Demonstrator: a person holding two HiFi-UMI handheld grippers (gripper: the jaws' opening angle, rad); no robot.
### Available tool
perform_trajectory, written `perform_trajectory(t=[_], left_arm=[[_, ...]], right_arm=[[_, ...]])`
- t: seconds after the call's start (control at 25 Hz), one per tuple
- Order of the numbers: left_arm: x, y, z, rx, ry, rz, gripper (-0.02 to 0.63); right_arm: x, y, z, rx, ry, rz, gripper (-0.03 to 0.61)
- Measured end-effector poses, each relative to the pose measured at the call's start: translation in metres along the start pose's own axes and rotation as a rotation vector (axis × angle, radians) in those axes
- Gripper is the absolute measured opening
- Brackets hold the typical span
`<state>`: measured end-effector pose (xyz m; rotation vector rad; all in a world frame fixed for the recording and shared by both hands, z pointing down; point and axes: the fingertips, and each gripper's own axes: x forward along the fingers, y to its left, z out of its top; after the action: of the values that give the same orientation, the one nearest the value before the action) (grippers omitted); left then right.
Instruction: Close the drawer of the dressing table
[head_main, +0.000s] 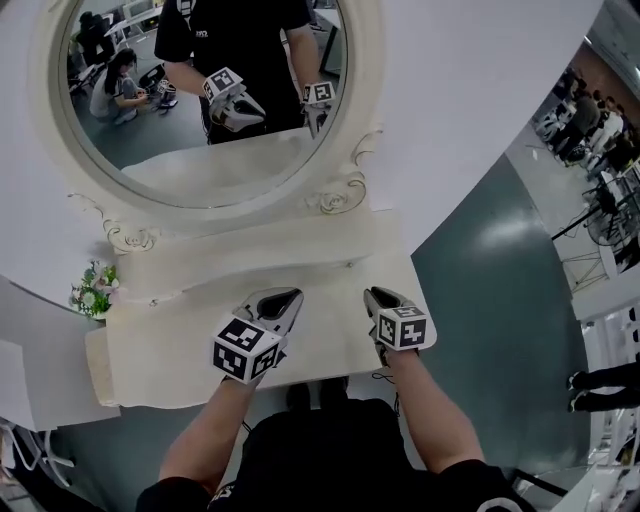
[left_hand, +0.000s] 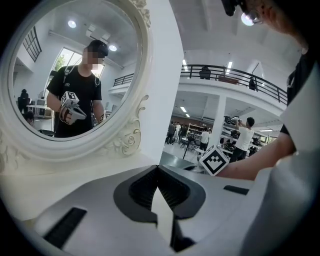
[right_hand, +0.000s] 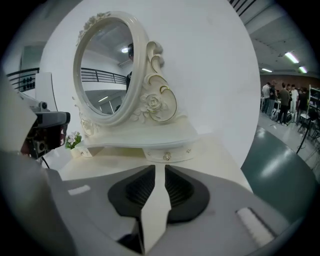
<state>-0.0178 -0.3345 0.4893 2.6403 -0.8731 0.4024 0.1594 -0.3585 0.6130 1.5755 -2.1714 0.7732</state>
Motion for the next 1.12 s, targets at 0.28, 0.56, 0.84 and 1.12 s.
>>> perform_trajectory(t=[0.28,0.56,0.84,1.12], left_arm=[[-0.01,-0.019,0.002,0.045,-0.013,-0.063,0.005],[-0.004,-0.043,0.008,0.081,-0.021,-0.09,0.005],[0.011,-0.071,0.022,0.116,-0.029,-0.071,0.005],[0.031,-0.121,0.029,0.126,-0.032,-0.06,0.005]], right_arm=[[-0.077,0.009,0.002,0.05,-0.101,-0.022,0.055],[-0.132,0.012,0.01,0.067,-0.199,0.003,0.055],[-0.181,0.004,0.033,0.072,-0.311,0.06,0.027],[-0.247,-0.011,0.061,-0.004,-0.426,0.126,0.011]])
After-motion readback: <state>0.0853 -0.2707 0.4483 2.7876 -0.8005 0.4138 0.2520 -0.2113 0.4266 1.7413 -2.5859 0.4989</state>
